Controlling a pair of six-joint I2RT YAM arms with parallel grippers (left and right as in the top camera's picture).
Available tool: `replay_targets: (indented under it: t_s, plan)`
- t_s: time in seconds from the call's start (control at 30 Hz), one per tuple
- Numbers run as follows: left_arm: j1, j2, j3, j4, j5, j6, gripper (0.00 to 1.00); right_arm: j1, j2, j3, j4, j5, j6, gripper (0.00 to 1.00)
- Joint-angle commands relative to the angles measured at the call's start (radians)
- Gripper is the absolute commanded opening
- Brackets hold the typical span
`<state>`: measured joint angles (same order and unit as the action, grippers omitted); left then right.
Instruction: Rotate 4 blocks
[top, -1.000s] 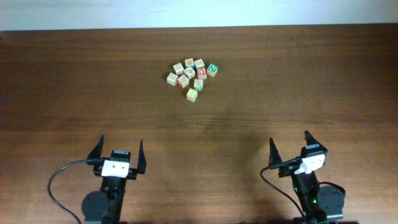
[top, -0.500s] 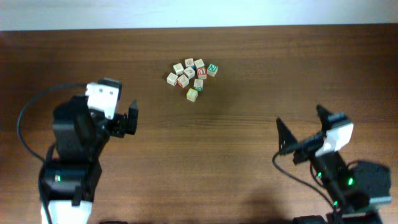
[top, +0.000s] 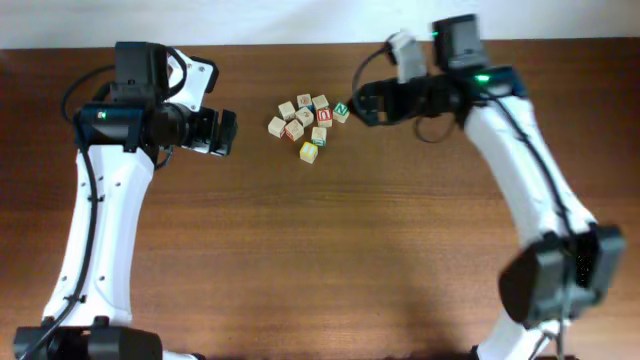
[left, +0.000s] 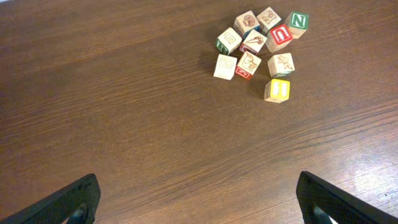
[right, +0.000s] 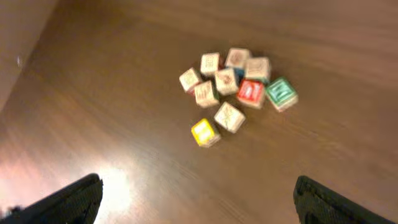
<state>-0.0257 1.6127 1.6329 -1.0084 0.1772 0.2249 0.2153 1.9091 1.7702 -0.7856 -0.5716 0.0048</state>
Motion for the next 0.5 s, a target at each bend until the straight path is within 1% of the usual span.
replay_targets:
  t_s: [0.0, 0.07, 0.1, 0.13, 0.17, 0.2, 0.23, 0.3, 0.33, 0.43, 0.47]
  plan:
    - [0.001, 0.005, 0.025, -0.003, 0.018, 0.008, 0.99, 0.093, 0.166, 0.042, 0.122, -0.032, 0.015, 0.98]
    - [0.001, 0.005, 0.025, -0.003, 0.018, 0.008, 0.99, 0.135, 0.252, 0.042, 0.183, -0.02, 0.043, 0.98]
    - [0.001, 0.005, 0.025, -0.003, 0.018, 0.009, 0.99, 0.168, 0.306, 0.042, 0.213, 0.111, 0.144, 0.92]
    - [0.001, 0.005, 0.025, -0.003, 0.018, 0.008, 0.99, 0.2, 0.354, 0.042, 0.231, 0.288, 0.271, 0.88]
    - [0.001, 0.005, 0.025, -0.003, 0.018, 0.009, 0.99, 0.223, 0.378, 0.042, 0.245, 0.383, 0.329, 0.86]
    - [0.001, 0.005, 0.025, -0.003, 0.018, 0.009, 0.99, 0.25, 0.404, 0.042, 0.271, 0.488, 0.371, 0.79]
    - [0.001, 0.005, 0.025, -0.003, 0.018, 0.009, 0.99, 0.265, 0.414, 0.042, 0.287, 0.539, 0.378, 0.77]
    - [0.001, 0.005, 0.025, -0.003, 0.018, 0.008, 0.99, 0.3, 0.436, 0.042, 0.306, 0.71, 0.422, 0.72]
    - [0.001, 0.005, 0.025, -0.003, 0.018, 0.008, 0.99, 0.304, 0.449, 0.042, 0.319, 0.749, 0.424, 0.69]
    - [0.001, 0.005, 0.025, -0.003, 0.018, 0.009, 0.99, 0.301, 0.47, 0.041, 0.376, 0.749, 0.423, 0.59]
    - [0.001, 0.005, 0.025, -0.003, 0.018, 0.008, 0.99, 0.301, 0.47, 0.041, 0.394, 0.748, 0.423, 0.49]
